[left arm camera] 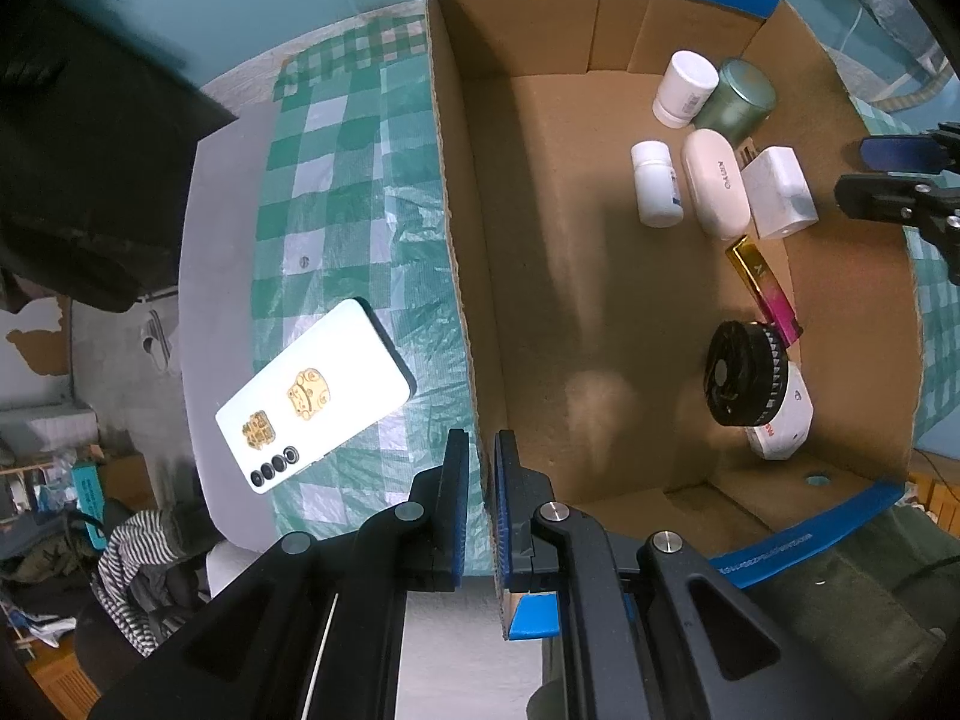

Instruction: Organize rigid objects

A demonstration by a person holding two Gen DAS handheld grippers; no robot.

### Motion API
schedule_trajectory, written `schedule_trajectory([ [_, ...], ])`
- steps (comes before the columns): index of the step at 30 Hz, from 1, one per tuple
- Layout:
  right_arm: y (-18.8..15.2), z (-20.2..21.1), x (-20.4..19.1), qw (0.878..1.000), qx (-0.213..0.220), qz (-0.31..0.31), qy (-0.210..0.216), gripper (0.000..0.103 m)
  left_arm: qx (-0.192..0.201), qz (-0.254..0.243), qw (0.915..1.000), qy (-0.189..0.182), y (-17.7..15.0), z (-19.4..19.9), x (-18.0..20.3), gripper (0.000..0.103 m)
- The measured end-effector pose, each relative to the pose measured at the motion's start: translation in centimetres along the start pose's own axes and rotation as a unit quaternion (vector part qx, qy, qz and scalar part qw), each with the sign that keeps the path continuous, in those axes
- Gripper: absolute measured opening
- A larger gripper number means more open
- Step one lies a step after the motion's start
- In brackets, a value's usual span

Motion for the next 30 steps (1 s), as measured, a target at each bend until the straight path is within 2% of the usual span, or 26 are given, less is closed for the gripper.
schedule_trajectory([
  [10, 0.9, 4.2, 2.8, 0.998, 0.039, -0.049, -0.008, 0.059, 0.027, 0.005, 0.9996, 0.003, 1.7, 2.5, 0.1, 0.009],
  [13, 1.4, 6.0, 4.1, 0.996, 0.057, -0.066, -0.021, 0.062, 0.038, 0.008, 0.9992, 0.002, 2.2, 3.7, 0.4, 0.017],
  [15, 1.6, 7.3, 4.8, 0.994, 0.072, -0.077, -0.031, 0.065, 0.058, 0.009, 0.9983, 0.001, 2.9, 5.2, 0.6, 0.026],
  [20, 2.0, 10.3, 6.4, 0.989, 0.103, -0.1, -0.044, 0.067, 0.106, 0.005, 0.9944, 0.001, 4.7, 9.3, 1.4, 0.029],
  [22, 2.1, 11.1, 6.7, 0.987, 0.111, -0.105, -0.051, 0.068, 0.127, 0.006, 0.9918, 0.002, 5.4, 11.0, 1.7, 0.04],
  [24, 2.1, 11.9, 7.1, 0.985, 0.118, -0.109, -0.059, 0.068, 0.149, 0.005, 0.9888, 0.001, 5.9, 12.5, 2.0, 0.058],
  [25, 2.1, 12.4, 7.4, 0.984, 0.123, -0.113, -0.062, 0.068, 0.154, 0.004, 0.988, 0.001, 6.0, 12.8, 2.1, 0.06],
  [27, 2.1, 13.4, 7.8, 0.981, 0.135, -0.122, -0.066, 0.069, 0.179, 0.001, 0.9839, 0.003, 6.5, 14.5, 2.6, 0.072],
  [30, 1.9, 14.6, 8.5, 0.976, 0.149, -0.138, -0.074, 0.069, 0.211, -0.002, 0.9775, 0.003, 7.0, 16.5, 3.2, 0.081],
])
Point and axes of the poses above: each gripper's, at about its wrist camera, not at the fingertips, and z roughly against the way its jaws point, x to its right, y to its top, the point moved 8 cm from there along -z, roughly the way its jaws point, and after that the axes turned 14 degrees about -y, right-handed, at the moved point
